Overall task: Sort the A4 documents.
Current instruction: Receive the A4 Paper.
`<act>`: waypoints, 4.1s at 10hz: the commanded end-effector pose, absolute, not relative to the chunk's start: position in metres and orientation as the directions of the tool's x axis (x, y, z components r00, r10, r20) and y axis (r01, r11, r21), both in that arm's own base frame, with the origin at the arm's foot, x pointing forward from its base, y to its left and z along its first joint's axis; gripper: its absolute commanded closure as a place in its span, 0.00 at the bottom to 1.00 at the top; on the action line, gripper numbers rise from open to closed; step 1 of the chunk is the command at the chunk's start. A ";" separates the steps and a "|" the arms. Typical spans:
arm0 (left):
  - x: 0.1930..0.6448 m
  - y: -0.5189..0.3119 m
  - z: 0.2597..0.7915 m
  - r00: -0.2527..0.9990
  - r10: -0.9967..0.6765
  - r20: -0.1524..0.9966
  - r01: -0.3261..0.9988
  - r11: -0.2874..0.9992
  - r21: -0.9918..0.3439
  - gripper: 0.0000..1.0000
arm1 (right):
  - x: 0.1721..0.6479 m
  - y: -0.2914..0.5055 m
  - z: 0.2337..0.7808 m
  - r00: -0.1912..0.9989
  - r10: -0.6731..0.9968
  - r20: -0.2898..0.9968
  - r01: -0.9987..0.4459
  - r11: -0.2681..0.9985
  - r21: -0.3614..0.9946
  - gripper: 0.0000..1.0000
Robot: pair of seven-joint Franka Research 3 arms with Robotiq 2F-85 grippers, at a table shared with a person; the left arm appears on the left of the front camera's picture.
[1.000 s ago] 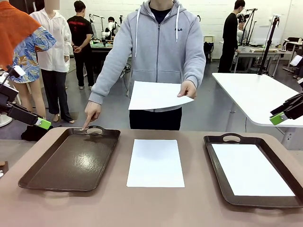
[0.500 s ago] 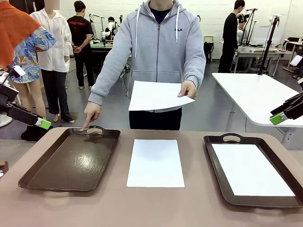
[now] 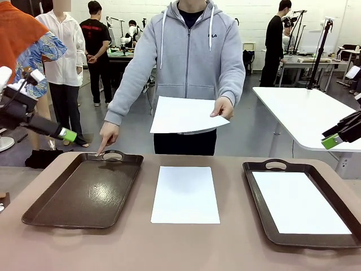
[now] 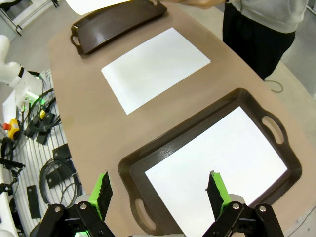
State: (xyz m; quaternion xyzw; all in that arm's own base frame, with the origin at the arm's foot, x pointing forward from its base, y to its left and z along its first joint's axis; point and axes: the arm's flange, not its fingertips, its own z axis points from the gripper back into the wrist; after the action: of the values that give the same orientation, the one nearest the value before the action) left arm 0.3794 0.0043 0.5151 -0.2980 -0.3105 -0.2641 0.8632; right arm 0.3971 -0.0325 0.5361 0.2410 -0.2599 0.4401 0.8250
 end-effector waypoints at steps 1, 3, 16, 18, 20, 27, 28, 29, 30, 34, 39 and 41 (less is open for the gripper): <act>0.400 -0.010 0.529 0.714 -0.196 0.672 0.585 0.694 -0.420 0.00 | 0.397 -0.032 0.536 0.477 0.602 0.640 -0.853 0.494 0.172 0.00; 0.431 -0.027 0.530 0.778 -0.146 0.611 0.549 0.631 -0.548 0.00 | 0.397 -0.032 0.536 0.477 0.602 0.640 -0.853 0.494 0.172 0.00; 0.577 -0.147 0.472 0.933 -0.007 0.361 0.357 0.170 -0.918 0.00 | 0.397 -0.032 0.536 0.477 0.602 0.640 -0.853 0.494 0.172 0.00; 0.582 -0.157 0.465 0.953 -0.001 0.303 0.300 0.138 -0.944 0.00 | 0.397 -0.032 0.536 0.477 0.602 0.640 -0.853 0.494 0.172 0.00; 0.584 -0.165 0.463 0.956 -0.015 0.293 0.293 0.118 -0.949 0.00 | 0.397 -0.032 0.536 0.477 0.602 0.640 -0.853 0.494 0.172 0.00; 0.582 -0.186 0.459 0.962 -0.021 0.271 0.271 0.070 -0.960 0.00 | 0.397 -0.032 0.536 0.477 0.602 0.640 -0.853 0.494 0.172 0.00; 0.582 -0.187 0.458 0.964 -0.024 0.264 0.265 0.060 -0.962 0.00 | 0.397 -0.032 0.536 0.477 0.602 0.640 -0.853 0.494 0.172 0.00; 0.582 -0.188 0.457 0.963 -0.028 0.266 0.267 0.053 -0.962 0.00 | 0.397 -0.032 0.536 0.477 0.602 0.640 -0.853 0.494 0.172 0.00; 0.580 -0.188 0.458 0.956 -0.030 0.292 0.293 0.056 -0.954 0.17 | 0.397 -0.032 0.536 0.477 0.602 0.640 -0.853 0.494 0.172 0.00; 0.578 -0.187 0.459 0.952 -0.037 0.303 0.304 0.031 -0.952 0.55 | 0.397 -0.032 0.536 0.477 0.602 0.640 -0.853 0.494 0.172 0.00; 0.577 -0.186 0.460 0.950 -0.034 0.309 0.310 0.031 -0.950 0.95 | 0.397 -0.032 0.536 0.477 0.602 0.640 -0.853 0.494 0.172 0.00; 0.576 -0.186 0.462 0.949 -0.037 0.314 0.315 0.037 -0.948 1.00 | 0.397 -0.032 0.536 0.477 0.602 0.640 -0.853 0.494 0.172 0.00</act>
State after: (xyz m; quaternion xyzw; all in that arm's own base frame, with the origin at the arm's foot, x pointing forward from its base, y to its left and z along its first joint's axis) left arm 0.5749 -0.1861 0.4593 -0.6758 -0.0911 -0.1189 0.7217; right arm 0.3968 -0.0327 0.5367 0.2410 -0.2605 0.4402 0.8248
